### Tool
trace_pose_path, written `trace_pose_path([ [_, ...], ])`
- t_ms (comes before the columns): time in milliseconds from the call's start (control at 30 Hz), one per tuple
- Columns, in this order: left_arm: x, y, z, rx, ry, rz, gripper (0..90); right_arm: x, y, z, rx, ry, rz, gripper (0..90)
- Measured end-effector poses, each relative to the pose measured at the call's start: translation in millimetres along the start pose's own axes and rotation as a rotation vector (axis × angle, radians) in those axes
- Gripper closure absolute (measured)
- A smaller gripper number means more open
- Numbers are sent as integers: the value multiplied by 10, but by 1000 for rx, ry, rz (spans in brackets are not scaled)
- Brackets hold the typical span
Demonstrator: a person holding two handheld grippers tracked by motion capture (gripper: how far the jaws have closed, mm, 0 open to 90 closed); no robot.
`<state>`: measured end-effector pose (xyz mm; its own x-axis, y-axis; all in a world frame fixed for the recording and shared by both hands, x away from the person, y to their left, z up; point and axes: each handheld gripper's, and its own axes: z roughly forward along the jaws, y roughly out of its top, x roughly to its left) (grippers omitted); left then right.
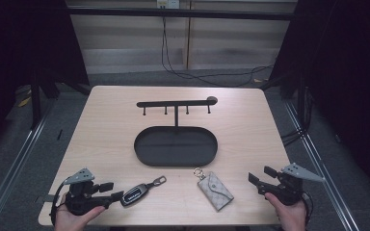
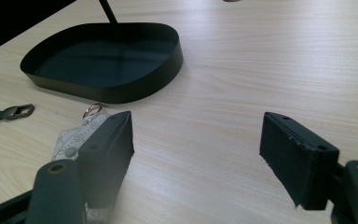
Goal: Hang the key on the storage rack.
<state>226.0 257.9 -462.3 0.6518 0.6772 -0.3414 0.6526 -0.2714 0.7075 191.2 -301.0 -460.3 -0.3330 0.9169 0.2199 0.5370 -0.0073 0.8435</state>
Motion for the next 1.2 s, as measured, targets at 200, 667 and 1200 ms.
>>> trace_pose_path([
  [200,16,4,-20,-10,-15,-25,424,-30,0,-14,5,-1,37,253],
  [667,-76,111,-36,17,-63,5,528,26,-3,2,43,-1,1,256],
  [1200,-299,436,57,149,-31,136,579,11,-8,11,49,9,25,250],
])
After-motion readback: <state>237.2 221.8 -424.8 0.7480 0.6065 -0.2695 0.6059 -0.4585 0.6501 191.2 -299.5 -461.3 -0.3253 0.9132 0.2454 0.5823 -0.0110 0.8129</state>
